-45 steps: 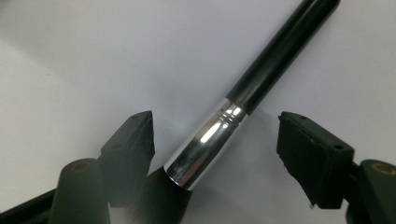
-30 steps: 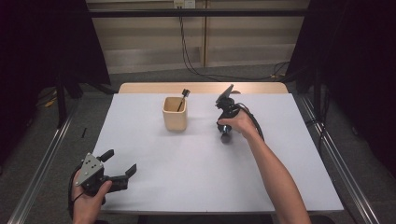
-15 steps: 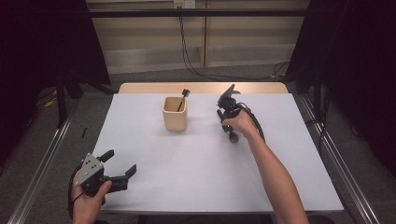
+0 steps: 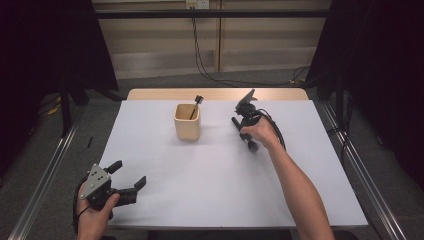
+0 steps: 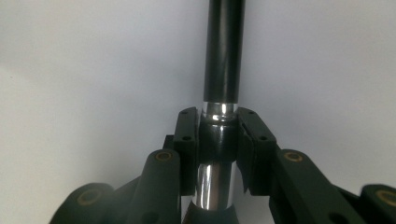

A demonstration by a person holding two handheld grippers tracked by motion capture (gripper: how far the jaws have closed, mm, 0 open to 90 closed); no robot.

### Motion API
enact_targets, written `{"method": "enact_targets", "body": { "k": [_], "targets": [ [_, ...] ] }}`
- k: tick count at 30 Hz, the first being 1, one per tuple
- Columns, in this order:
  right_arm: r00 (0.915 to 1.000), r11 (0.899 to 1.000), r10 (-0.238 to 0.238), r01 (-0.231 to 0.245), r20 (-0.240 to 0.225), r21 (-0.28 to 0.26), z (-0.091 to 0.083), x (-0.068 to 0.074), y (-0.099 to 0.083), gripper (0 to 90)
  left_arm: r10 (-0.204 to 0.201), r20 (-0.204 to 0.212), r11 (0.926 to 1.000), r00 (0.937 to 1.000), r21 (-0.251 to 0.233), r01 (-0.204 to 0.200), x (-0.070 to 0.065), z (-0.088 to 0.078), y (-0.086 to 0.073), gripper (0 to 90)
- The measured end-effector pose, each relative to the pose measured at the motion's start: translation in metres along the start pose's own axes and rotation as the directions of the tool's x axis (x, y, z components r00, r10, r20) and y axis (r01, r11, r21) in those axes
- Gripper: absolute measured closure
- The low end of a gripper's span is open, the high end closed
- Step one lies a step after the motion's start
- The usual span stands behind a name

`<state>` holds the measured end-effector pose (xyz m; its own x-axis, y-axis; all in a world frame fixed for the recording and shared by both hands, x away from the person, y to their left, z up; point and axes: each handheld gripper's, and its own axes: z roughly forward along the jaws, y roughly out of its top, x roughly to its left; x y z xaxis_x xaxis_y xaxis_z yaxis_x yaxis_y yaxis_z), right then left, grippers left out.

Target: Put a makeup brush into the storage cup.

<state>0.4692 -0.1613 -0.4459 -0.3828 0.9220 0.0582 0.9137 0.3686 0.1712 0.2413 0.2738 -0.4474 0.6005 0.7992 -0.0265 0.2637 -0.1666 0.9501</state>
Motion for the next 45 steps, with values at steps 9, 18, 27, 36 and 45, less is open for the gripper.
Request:
{"method": "enact_targets", "body": {
  "k": [9, 18, 27, 36, 45],
  "targets": [
    [0.9993, 0.998, -0.018, 0.016, -0.034, -0.053, -0.008, -0.001, -0.006, 72.3, 0.001, -0.011, 1.0000, 0.9999, -0.005, -0.001, 0.001, -0.001, 0.000, 2.9],
    [0.9977, 0.990, -0.025, 0.016, -0.062, -0.137, -0.022, -0.007, -0.015, 72.3, -0.004, -0.009, 1.0000, 1.0000, 0.002, 0.004, 0.000, -0.001, 0.000, 3.0],
    [0.9945, 0.976, -0.047, 0.025, -0.094, -0.215, -0.034, -0.010, -0.026, 72.4, -0.007, -0.013, 1.0000, 0.9999, -0.001, 0.007, 0.001, -0.001, 0.000, 3.0],
    [0.9895, 0.947, -0.055, 0.010, -0.133, -0.321, -0.037, -0.017, -0.037, 72.3, -0.013, -0.004, 0.9999, 0.9999, -0.001, 0.013, 0.000, -0.001, 0.000, 3.0],
    [0.9881, 0.922, -0.044, -0.016, -0.147, -0.386, -0.040, -0.020, -0.046, 72.4, -0.009, -0.008, 0.9999, 0.9999, -0.004, 0.009, 0.002, -0.002, 0.001, 3.0]
  ]
}}
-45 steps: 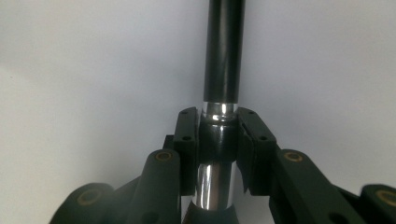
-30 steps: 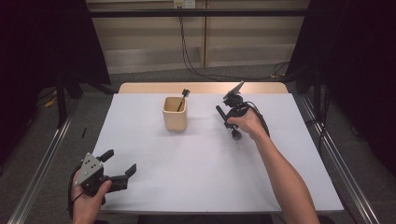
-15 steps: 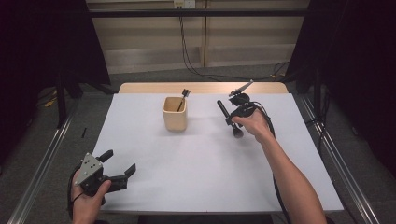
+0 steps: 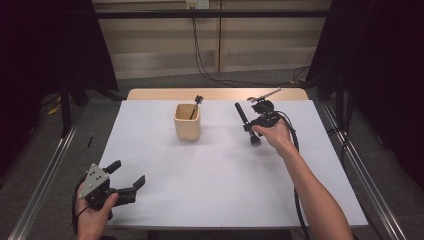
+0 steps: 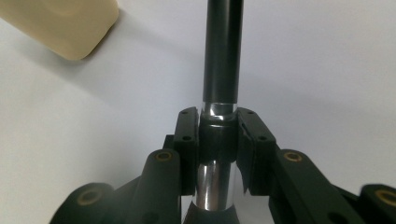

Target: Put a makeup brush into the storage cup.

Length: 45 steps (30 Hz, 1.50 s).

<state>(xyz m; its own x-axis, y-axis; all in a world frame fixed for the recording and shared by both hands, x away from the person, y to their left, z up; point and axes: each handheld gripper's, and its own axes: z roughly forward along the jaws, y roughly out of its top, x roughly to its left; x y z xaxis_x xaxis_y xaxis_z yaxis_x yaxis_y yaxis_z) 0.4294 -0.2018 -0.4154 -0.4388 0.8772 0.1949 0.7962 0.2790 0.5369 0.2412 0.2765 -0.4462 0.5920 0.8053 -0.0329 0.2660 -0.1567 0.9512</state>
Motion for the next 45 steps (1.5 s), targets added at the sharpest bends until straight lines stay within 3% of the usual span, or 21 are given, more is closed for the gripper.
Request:
{"method": "enact_targets", "body": {
  "k": [4, 9, 16, 30, 36, 40, 45],
  "targets": [
    [0.9999, 0.999, 0.013, -0.013, -0.005, -0.035, -0.002, -0.003, -0.004, 72.4, -0.001, 0.001, 1.0000, 1.0000, -0.001, 0.001, 0.000, 0.000, 0.000, 3.0],
    [0.9999, 0.997, -0.016, 0.015, -0.004, -0.082, -0.008, -0.004, -0.007, 72.4, -0.002, 0.012, 1.0000, 0.9999, -0.007, 0.002, -0.002, 0.000, 0.001, 3.0],
    [0.9985, 0.984, -0.052, 0.049, -0.016, -0.170, -0.018, -0.002, -0.009, 72.4, -0.006, 0.012, 0.9999, 0.9999, -0.010, 0.006, -0.001, 0.000, 0.001, 3.0],
    [0.9934, 0.949, -0.101, 0.080, -0.054, -0.304, -0.023, -0.001, -0.022, 72.4, -0.014, 0.015, 0.9998, 0.9998, -0.011, 0.014, -0.002, 0.002, 0.001, 3.0],
    [0.9920, 0.932, -0.105, 0.074, -0.069, -0.356, -0.029, -0.005, -0.029, 72.4, -0.015, 0.016, 0.9998, 0.9997, -0.012, 0.016, -0.002, 0.002, 0.001, 3.0],
    [0.9924, 0.926, -0.098, 0.064, -0.075, -0.371, -0.032, -0.006, -0.033, 72.4, -0.004, 0.027, 0.9999, 0.9996, -0.016, 0.004, -0.002, 0.001, 0.002, 3.0],
    [0.9912, 0.907, -0.098, 0.051, -0.090, -0.418, -0.036, -0.008, -0.041, 72.4, -0.021, 0.028, 0.9994, 0.9994, -0.028, 0.021, -0.001, 0.001, 0.002, 3.0]
  ]
}}
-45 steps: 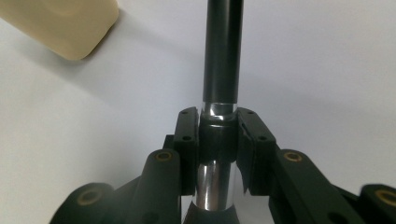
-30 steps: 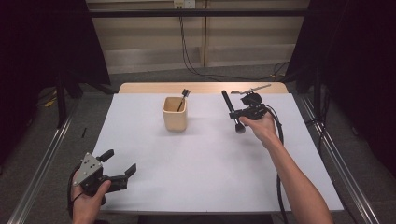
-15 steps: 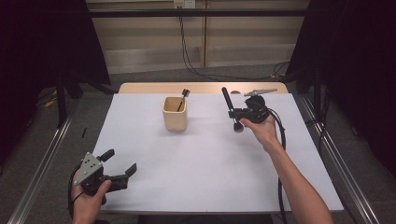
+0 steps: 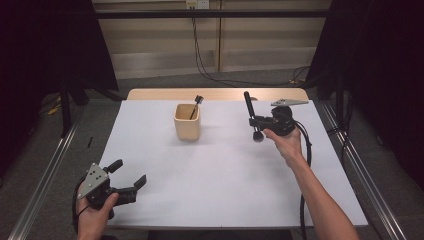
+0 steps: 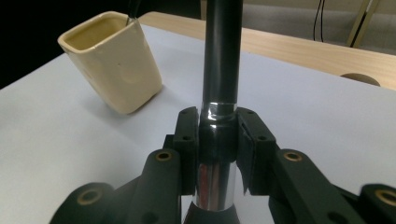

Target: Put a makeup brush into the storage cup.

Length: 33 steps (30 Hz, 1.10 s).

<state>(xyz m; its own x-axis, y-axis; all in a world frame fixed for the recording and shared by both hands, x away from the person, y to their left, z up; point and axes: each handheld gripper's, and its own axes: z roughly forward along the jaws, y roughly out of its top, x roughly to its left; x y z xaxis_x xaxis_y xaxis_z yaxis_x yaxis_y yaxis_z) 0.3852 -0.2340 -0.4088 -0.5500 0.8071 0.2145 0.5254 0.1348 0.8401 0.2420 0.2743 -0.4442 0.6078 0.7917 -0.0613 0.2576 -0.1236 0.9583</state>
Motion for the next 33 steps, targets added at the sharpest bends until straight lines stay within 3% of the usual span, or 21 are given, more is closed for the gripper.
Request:
{"method": "enact_targets", "body": {
  "k": [8, 15, 26, 33],
  "targets": [
    [0.9998, 0.998, -0.013, 0.012, -0.015, -0.061, -0.014, 0.000, -0.009, 72.4, 0.000, 0.009, 1.0000, 1.0000, 0.004, 0.000, -0.001, -0.001, 0.000, 3.0],
    [0.9992, 0.997, -0.012, 0.009, -0.038, -0.082, -0.027, 0.001, -0.016, 72.4, 0.000, 0.016, 1.0000, 0.9999, 0.010, 0.000, -0.001, 0.001, 0.001, 3.0],
    [0.9971, 0.997, -0.023, 0.018, -0.072, -0.075, -0.038, 0.005, -0.027, 72.4, 0.007, 0.024, 1.0000, 0.9997, 0.005, -0.007, 0.000, 0.000, 0.001, 3.0],
    [0.9921, 0.997, -0.039, 0.031, -0.120, -0.067, -0.046, 0.014, -0.036, 72.4, 0.024, 0.021, 0.9994, 0.9995, 0.024, -0.024, 0.000, 0.001, 0.001, 3.0]
  ]
}}
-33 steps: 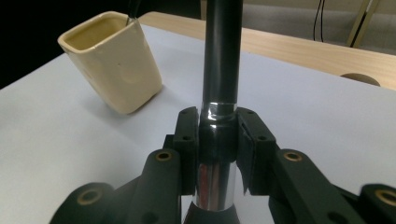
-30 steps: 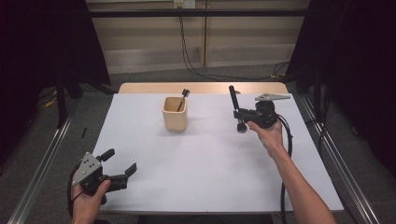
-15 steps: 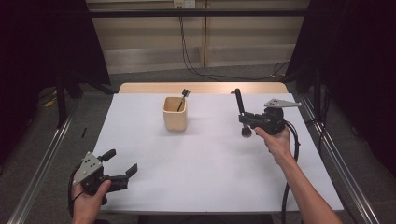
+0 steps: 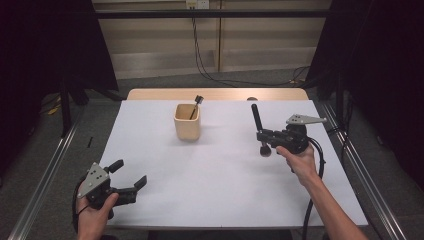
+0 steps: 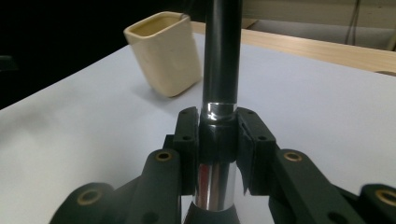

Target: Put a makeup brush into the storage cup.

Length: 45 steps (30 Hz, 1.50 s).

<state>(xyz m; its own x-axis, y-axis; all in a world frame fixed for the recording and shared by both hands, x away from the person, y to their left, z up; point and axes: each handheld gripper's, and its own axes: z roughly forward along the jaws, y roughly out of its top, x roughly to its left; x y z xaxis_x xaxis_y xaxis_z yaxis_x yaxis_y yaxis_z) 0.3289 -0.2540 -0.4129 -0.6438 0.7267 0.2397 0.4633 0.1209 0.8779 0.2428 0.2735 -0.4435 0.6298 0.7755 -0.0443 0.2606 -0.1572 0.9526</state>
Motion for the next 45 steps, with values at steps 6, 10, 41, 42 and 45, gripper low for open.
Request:
{"method": "enact_targets", "body": {
  "k": [6, 10, 41, 42, 45],
  "targets": [
    [0.9995, 1.000, -0.015, 0.016, -0.027, 0.024, -0.001, 0.009, -0.006, 72.4, 0.002, 0.005, 1.0000, 1.0000, 0.005, -0.002, -0.002, 0.000, 0.000, 3.0],
    [0.9989, 0.999, -0.014, 0.016, -0.044, 0.036, -0.003, 0.015, -0.009, 72.4, -0.001, 0.009, 0.9999, 1.0000, 0.013, 0.001, -0.002, 0.001, 0.001, 3.0],
    [0.9623, 0.976, -0.148, 0.179, -0.228, 0.122, 0.007, 0.059, -0.021, 72.4, 0.025, 0.103, 0.9991, 0.9944, 0.032, -0.029, -0.020, 0.003, 0.008, 3.0],
    [0.9613, 0.974, -0.151, 0.184, -0.230, 0.129, 0.008, 0.060, -0.021, 72.4, 0.025, 0.105, 0.9991, 0.9941, 0.032, -0.029, -0.021, 0.003, 0.008, 3.0],
    [0.9507, 0.964, -0.177, 0.219, -0.255, 0.148, 0.009, 0.065, -0.019, 72.4, 0.034, 0.109, 0.9988, 0.9935, 0.031, -0.037, -0.022, 0.004, 0.010, 2.9]
  ]
}}
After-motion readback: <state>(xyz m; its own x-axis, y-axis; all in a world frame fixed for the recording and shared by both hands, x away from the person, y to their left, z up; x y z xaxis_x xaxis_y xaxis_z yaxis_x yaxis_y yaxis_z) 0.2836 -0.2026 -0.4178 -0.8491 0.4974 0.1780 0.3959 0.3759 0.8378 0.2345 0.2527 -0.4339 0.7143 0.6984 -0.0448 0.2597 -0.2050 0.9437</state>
